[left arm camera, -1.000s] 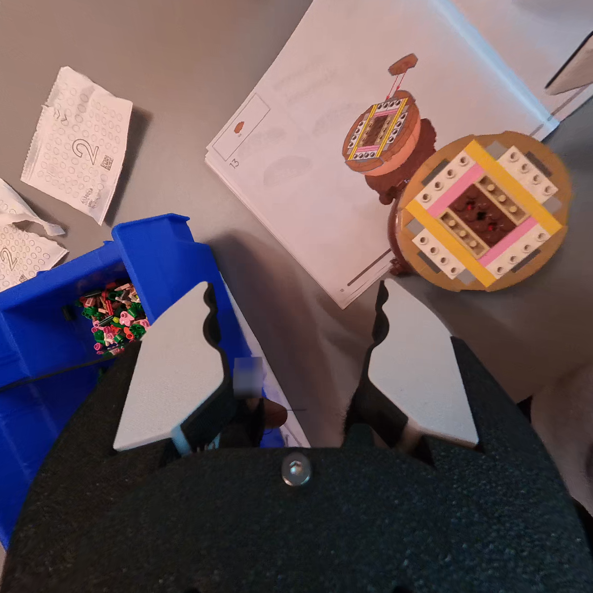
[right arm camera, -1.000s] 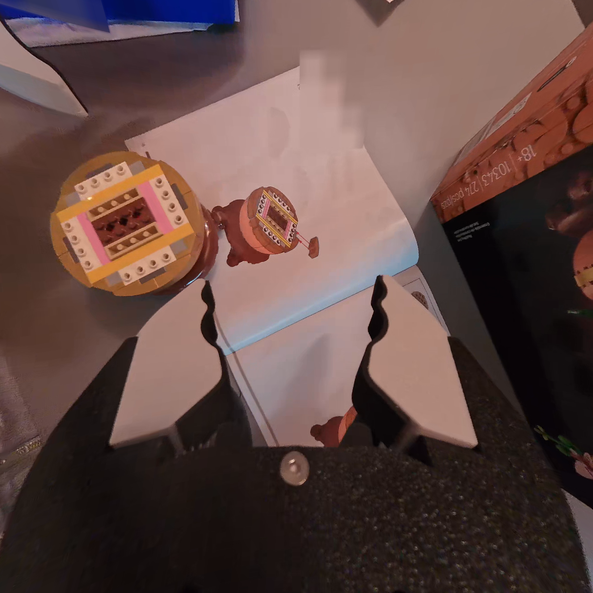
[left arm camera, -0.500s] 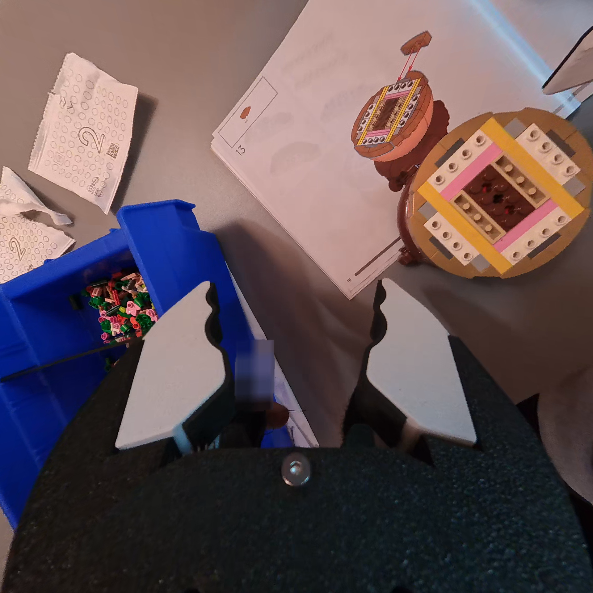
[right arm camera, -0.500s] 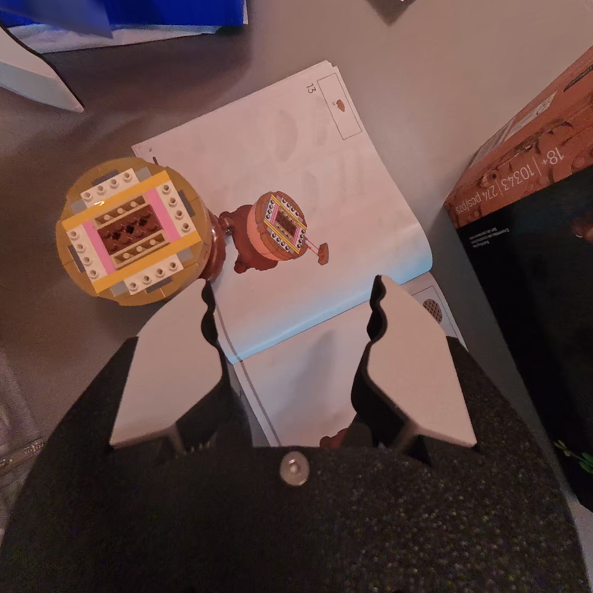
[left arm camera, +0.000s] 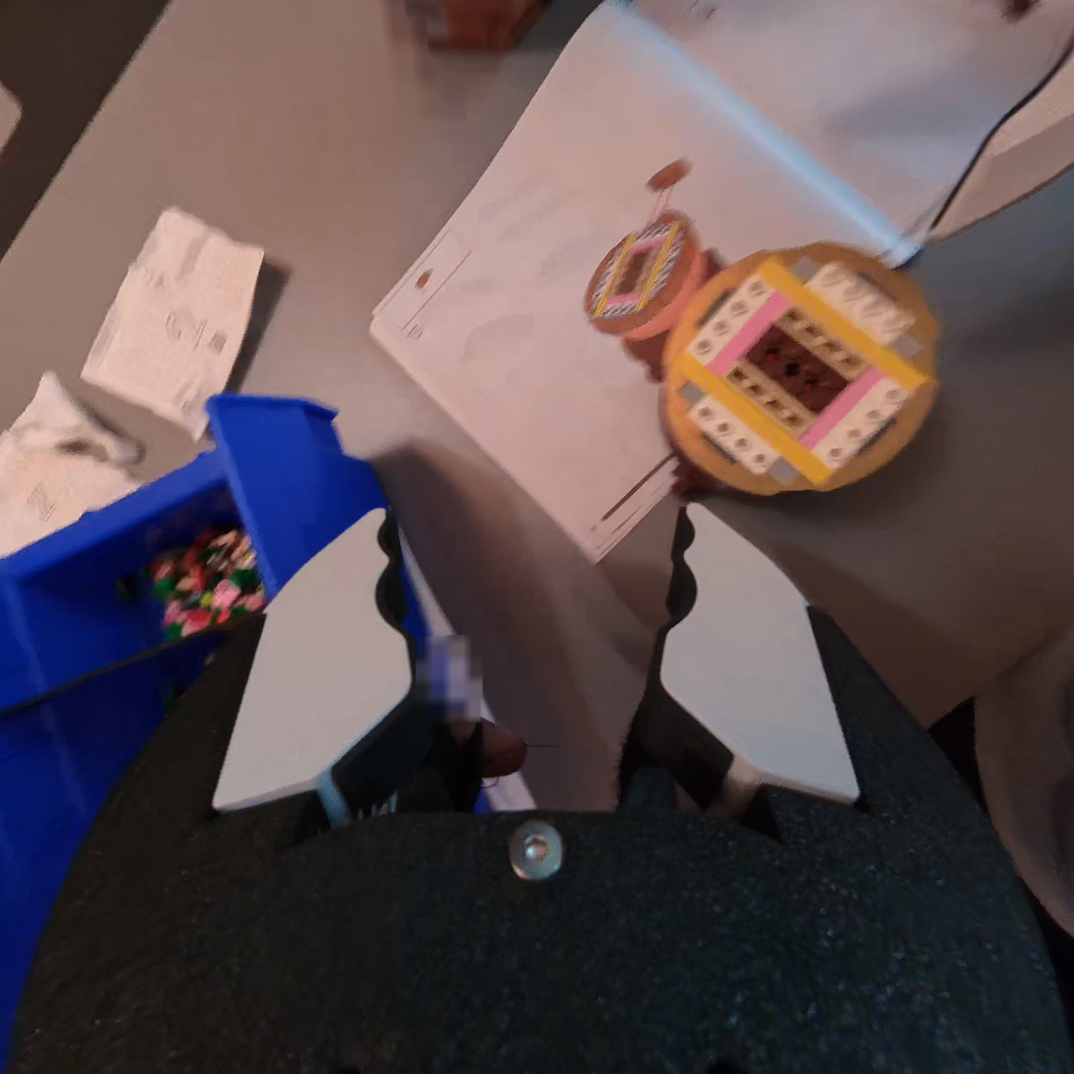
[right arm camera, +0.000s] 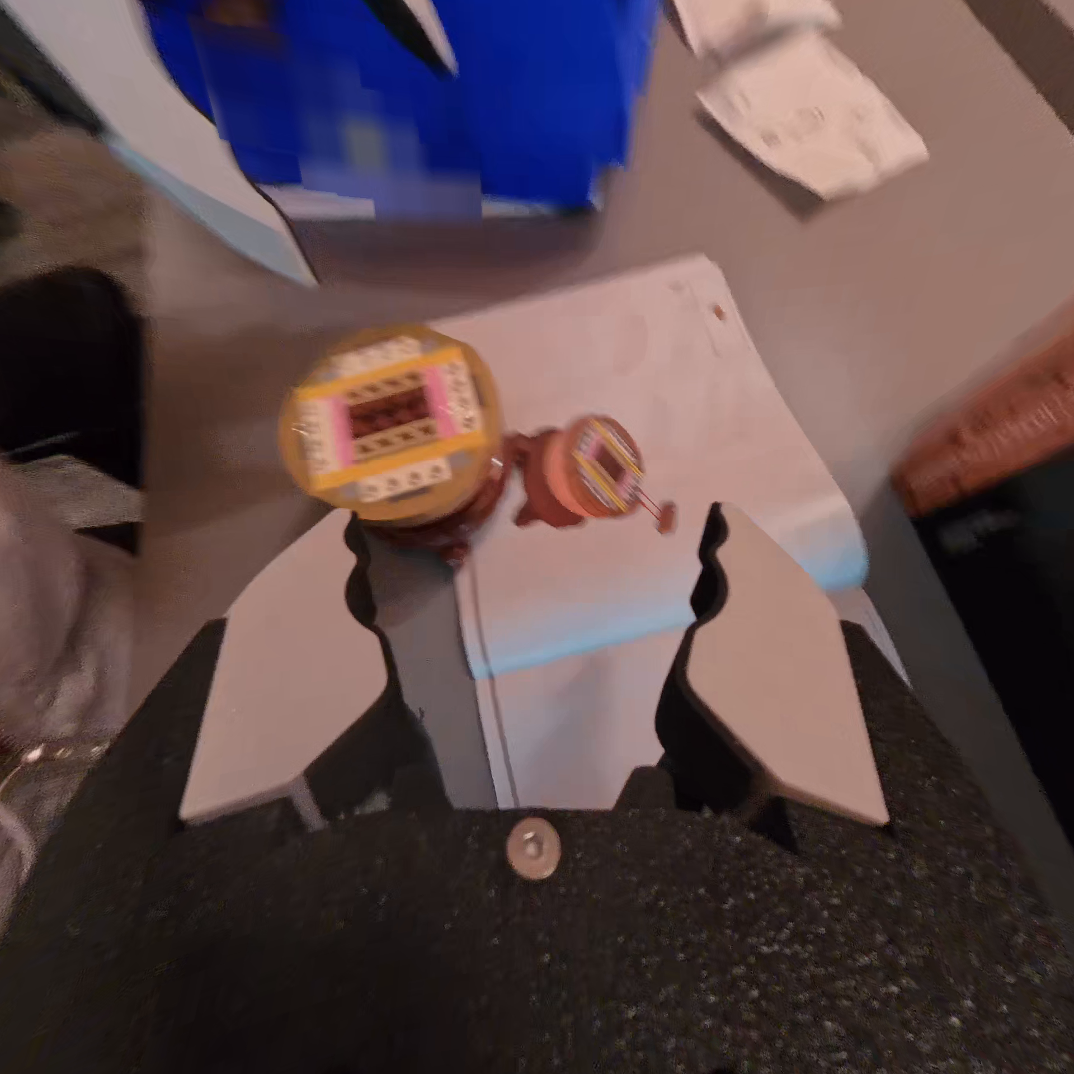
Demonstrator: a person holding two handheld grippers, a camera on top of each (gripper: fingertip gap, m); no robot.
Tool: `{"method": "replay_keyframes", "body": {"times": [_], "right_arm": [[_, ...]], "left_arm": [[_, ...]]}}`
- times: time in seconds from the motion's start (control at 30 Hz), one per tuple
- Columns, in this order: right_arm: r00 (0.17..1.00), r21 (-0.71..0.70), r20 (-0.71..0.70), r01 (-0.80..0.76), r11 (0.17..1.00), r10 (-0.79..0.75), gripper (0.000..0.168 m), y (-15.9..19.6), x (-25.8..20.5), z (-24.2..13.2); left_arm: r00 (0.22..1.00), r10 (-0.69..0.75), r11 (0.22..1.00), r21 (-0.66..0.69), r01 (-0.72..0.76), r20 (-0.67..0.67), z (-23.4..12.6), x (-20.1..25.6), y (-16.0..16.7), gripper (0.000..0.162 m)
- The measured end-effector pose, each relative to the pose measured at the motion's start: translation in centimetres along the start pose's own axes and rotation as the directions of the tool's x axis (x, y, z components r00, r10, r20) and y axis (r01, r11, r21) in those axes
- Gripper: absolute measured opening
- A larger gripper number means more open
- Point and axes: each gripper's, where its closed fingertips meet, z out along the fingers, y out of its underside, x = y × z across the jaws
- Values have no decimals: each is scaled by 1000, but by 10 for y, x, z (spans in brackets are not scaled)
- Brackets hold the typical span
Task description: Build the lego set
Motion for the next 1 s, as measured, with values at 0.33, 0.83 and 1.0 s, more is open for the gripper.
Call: {"method": "replay_keyframes", "body": {"times": [0.33,0.83,1.0], "right_arm": [[972,336,104,164,928,-210,111,-2,-40,26],[956,201,34,278,939,-290,80,14,-60,20],[966,188,-25,259,948,-259,80,32,-63,-10]], "left_arm": [[961,172,846,533,-32,-216,24,71,-24,100],[930,308,800,584,-140,-200,25,104,-32,77],[905,353,774,618,-139,-239,26,133,-51,77]]}}
